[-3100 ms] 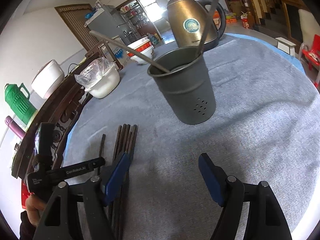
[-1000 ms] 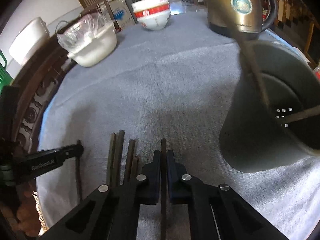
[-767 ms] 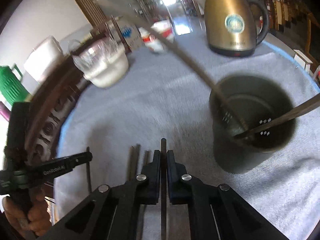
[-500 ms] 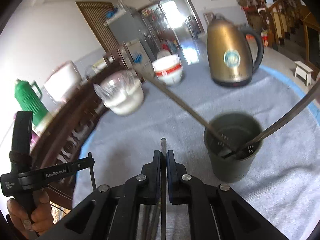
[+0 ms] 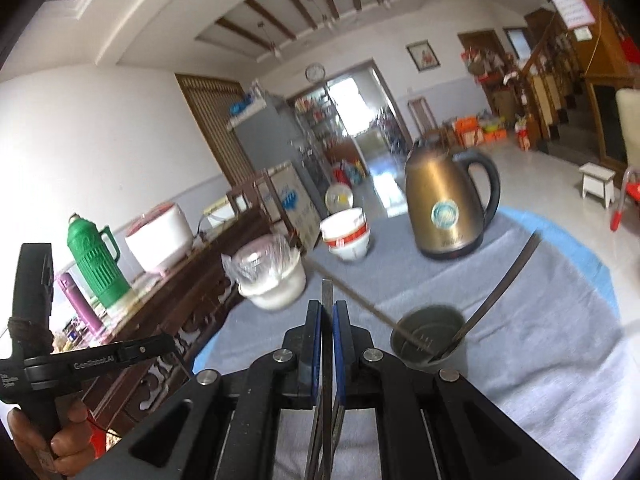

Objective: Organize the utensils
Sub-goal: 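Lift the left tool's chopstick over the grey cup while the right tool carries its chopstick there, then open the left tool to drop its chopstick into the cup while the right tool releases its own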

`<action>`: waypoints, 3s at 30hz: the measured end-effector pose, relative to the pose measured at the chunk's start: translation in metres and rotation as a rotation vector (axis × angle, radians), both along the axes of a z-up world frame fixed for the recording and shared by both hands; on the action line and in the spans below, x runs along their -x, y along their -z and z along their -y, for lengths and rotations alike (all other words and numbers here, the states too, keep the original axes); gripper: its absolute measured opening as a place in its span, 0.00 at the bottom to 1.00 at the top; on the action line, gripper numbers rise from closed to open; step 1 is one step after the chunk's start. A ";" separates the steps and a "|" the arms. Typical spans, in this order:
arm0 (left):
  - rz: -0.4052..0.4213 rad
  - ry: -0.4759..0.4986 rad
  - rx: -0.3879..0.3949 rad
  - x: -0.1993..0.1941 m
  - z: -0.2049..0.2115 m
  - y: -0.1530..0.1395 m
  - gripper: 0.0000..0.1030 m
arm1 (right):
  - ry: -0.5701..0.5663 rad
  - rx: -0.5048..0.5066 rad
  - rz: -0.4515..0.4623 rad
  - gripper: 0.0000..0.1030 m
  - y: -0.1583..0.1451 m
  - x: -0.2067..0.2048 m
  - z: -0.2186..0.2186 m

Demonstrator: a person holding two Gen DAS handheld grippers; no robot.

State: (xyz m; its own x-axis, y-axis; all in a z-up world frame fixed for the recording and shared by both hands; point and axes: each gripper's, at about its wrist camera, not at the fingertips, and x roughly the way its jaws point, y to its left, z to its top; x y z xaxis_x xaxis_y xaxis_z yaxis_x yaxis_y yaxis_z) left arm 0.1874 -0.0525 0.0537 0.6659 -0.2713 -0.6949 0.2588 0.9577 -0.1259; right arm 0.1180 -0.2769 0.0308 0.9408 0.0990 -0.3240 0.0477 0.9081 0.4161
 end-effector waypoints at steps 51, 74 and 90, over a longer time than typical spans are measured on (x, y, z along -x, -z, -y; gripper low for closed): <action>0.414 0.103 0.161 0.017 0.133 -0.041 0.06 | 0.494 0.106 0.317 0.06 -0.035 0.003 0.067; 0.226 0.117 0.090 0.003 0.123 0.009 0.07 | 0.404 0.112 0.196 0.08 -0.012 0.008 0.055; 0.186 0.100 -0.003 0.006 0.118 0.027 0.11 | 0.380 0.125 0.171 0.08 -0.010 0.009 0.043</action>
State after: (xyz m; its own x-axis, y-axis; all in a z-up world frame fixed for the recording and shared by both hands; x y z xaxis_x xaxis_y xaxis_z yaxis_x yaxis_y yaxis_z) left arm 0.1818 -0.1701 0.0270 0.7526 -0.3407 -0.5634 0.3709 0.9264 -0.0647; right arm 0.1088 -0.3197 0.0403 0.9439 -0.2950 -0.1482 0.3286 0.8829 0.3355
